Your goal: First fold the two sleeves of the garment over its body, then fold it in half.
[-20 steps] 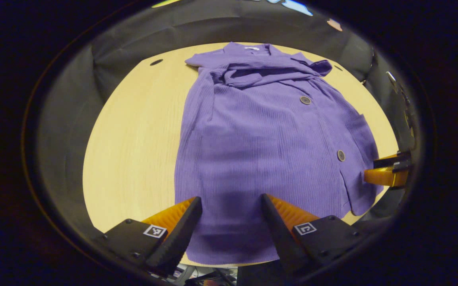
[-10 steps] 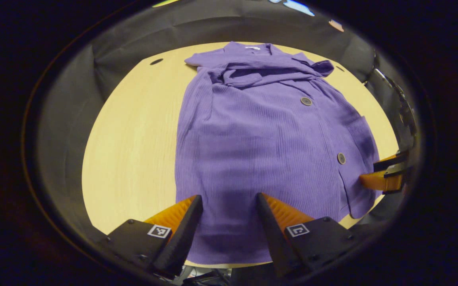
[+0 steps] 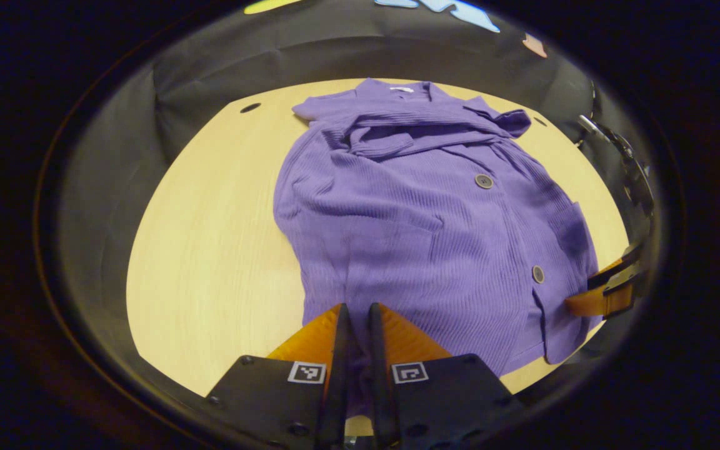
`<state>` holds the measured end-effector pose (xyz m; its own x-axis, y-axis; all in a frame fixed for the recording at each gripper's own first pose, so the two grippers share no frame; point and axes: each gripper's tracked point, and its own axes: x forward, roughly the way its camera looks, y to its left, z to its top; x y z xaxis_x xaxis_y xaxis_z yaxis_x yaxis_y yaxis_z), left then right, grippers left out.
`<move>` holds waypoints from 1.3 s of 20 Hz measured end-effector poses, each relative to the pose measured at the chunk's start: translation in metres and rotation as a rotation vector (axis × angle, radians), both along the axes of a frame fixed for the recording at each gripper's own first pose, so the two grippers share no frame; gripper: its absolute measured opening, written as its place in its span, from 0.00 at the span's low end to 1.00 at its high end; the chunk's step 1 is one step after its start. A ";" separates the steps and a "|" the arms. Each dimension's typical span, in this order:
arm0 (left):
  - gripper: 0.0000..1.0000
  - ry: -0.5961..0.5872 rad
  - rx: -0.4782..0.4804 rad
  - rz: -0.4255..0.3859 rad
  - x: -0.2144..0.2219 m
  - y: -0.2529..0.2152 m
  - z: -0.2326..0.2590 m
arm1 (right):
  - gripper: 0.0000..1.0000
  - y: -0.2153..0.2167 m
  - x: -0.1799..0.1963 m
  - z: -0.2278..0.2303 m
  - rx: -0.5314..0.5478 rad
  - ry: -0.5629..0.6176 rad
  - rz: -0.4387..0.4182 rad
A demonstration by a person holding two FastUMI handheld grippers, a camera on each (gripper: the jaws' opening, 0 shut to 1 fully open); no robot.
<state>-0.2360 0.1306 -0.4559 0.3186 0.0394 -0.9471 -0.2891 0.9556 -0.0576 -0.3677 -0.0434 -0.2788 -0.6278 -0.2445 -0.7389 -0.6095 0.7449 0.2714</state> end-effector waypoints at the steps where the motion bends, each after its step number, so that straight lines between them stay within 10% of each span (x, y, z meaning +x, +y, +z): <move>1: 0.24 0.007 0.012 -0.022 -0.001 -0.002 0.001 | 0.58 0.000 -0.001 0.001 -0.009 -0.001 -0.009; 4: 0.07 0.006 0.035 -0.029 0.007 -0.004 0.000 | 0.52 0.005 0.005 -0.005 0.003 -0.063 -0.060; 5: 0.07 0.010 0.031 -0.027 0.007 -0.002 0.000 | 0.12 0.003 0.004 -0.001 -0.013 -0.068 -0.087; 6: 0.07 -0.006 0.030 -0.017 0.008 -0.001 0.002 | 0.09 0.003 0.003 -0.001 0.002 -0.090 -0.105; 14: 0.07 -0.147 0.025 0.029 0.040 0.005 0.032 | 0.01 0.019 0.019 0.010 0.055 -0.142 -0.400; 26: 0.07 -0.357 0.035 0.090 0.156 0.054 0.100 | 0.01 0.122 0.143 -0.012 0.278 -0.346 -0.573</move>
